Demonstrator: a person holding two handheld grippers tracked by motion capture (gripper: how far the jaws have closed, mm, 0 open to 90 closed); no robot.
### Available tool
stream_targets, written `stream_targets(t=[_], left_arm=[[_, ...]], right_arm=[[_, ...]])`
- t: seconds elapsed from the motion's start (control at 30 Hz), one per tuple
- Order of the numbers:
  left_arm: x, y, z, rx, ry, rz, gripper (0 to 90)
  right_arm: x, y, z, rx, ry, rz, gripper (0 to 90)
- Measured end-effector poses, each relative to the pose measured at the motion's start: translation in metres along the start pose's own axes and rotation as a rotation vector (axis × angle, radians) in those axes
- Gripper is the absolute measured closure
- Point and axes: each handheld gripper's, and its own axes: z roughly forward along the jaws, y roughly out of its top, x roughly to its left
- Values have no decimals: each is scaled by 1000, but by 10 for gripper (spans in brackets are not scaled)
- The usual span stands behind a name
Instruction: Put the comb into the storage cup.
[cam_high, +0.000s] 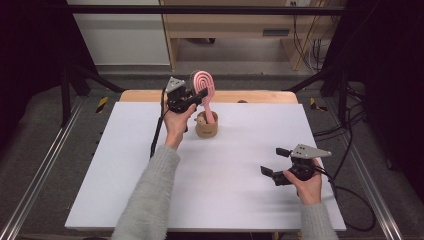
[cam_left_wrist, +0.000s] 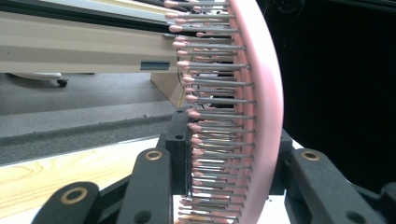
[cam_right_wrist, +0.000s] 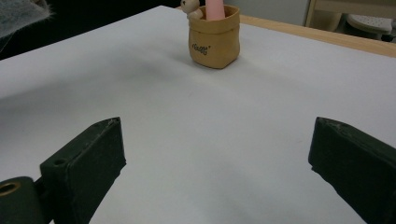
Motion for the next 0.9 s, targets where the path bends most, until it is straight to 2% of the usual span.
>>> stream_targets(t=[0.9], left_arm=[[10,-23,2,18,3,-35,635]], right_arm=[[0,0,1,2,0,-2,43]])
